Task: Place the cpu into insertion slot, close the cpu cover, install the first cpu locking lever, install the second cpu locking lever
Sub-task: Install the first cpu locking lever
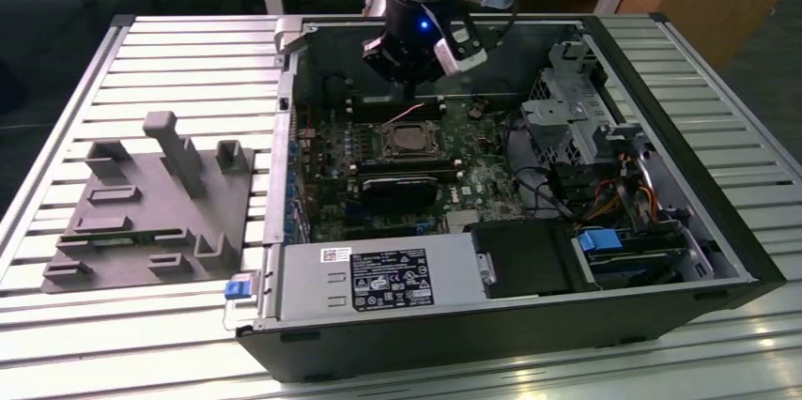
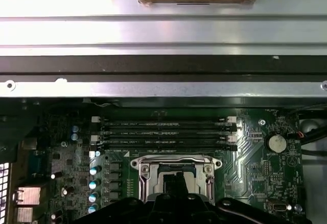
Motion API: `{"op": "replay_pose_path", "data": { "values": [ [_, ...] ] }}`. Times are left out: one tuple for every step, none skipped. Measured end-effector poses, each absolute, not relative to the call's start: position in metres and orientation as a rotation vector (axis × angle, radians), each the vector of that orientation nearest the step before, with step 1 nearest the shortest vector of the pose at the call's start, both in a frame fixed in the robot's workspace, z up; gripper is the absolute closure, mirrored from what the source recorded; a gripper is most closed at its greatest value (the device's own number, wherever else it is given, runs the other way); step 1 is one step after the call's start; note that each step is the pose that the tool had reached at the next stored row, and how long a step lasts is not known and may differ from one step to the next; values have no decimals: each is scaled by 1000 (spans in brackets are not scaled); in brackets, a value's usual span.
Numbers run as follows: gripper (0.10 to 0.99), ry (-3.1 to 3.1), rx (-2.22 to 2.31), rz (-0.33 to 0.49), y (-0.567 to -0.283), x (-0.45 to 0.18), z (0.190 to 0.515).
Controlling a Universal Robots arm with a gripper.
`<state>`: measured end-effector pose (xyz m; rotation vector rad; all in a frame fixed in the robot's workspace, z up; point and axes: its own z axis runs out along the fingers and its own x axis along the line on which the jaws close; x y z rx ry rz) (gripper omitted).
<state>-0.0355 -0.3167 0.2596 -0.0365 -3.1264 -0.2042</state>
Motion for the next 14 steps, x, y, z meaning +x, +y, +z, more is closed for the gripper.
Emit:
{"op": "replay_pose_path", "data": {
  "values": [
    [980, -3126, -37, -204, -316, -36, 258],
    [980, -3126, -36, -204, -315, -35, 257],
    [980, -3126, -36, -204, -314, -35, 256],
    [980, -3126, -37, -204, -313, -35, 255],
    [980, -3126, -37, -204, -312, -35, 254],
    [980, -3126, -36, -204, -312, -34, 253],
    [980, -3126, -36, -204, -311, -34, 252],
    [980, -3126, -36, -204, -311, -34, 251],
    [980, -3126, -36, -204, -310, -34, 250],
    [980, -3126, -36, -204, -310, -33, 248],
    [980, -3126, -37, -204, -310, -33, 247],
    [980, -3126, -37, -204, -309, -33, 246],
    [980, -3126, -37, -204, -309, -33, 245],
    [980, -3126, -37, -204, -309, -33, 244]
  ]
}}
